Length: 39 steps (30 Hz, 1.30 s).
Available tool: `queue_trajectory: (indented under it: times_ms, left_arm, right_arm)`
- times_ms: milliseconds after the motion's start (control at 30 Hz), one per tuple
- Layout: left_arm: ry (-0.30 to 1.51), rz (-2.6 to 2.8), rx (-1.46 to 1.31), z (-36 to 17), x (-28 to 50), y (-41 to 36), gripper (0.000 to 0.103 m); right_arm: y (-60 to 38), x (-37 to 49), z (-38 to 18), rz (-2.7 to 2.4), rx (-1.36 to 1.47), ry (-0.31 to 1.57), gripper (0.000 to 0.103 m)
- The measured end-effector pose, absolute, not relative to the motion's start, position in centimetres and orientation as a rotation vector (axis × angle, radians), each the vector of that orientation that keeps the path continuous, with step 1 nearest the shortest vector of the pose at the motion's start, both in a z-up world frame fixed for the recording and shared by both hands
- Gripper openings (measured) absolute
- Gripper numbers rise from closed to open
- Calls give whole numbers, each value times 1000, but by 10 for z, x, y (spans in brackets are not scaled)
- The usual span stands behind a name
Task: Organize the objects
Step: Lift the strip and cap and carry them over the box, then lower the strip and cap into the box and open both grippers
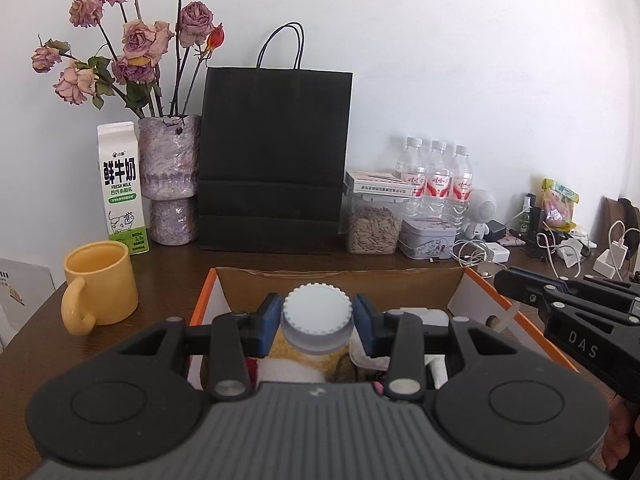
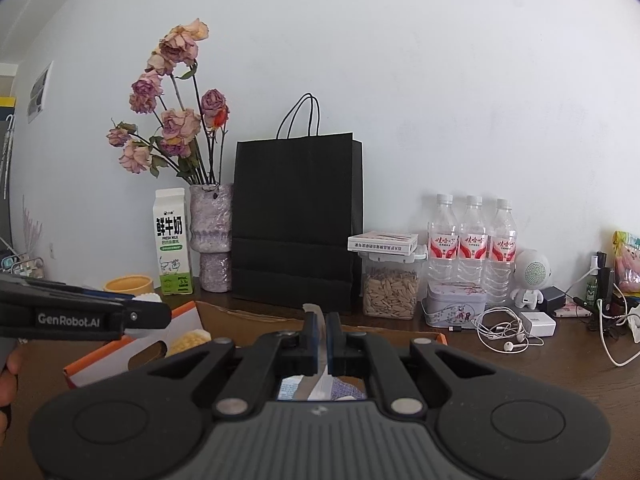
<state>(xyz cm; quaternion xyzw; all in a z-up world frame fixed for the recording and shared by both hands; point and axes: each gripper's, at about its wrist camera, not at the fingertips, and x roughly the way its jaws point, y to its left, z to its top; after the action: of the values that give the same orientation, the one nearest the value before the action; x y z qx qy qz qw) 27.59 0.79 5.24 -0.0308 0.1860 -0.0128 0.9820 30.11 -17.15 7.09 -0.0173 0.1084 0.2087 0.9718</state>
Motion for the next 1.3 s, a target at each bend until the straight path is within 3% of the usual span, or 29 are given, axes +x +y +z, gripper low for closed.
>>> queue_trajectory:
  times_ms: [467, 600, 633, 667, 700, 733, 800, 900, 1300]
  left_arm:
    - [386, -21, -71, 33, 302, 21, 41]
    - [371, -17, -61, 35, 298, 19, 44]
    - [369, -15, -60, 35, 297, 19, 57]
    - [365, -9, -58, 35, 297, 19, 77]
    - [358, 3, -56, 35, 296, 18, 87]
    - [348, 17, -53, 35, 295, 17, 103]
    - [315, 37, -48, 36, 292, 17, 103]
    - [321, 33, -58, 37, 292, 17, 103]
    - [327, 30, -58, 36, 292, 18, 103]
  right_arm:
    - [-180, 325, 44, 420, 9, 296, 4]
    - [-181, 324, 45, 408, 9, 298, 10]
    - [-181, 324, 45, 407, 14, 304, 15]
    - [-183, 324, 45, 416, 26, 310, 22]
    - [-185, 324, 44, 423, 43, 310, 42]
    - [-186, 324, 45, 421, 52, 307, 70]
    - [-186, 320, 45, 400, 41, 283, 94]
    - [-184, 318, 46, 397, 33, 272, 103]
    - [-182, 321, 43, 383, 25, 312, 103]
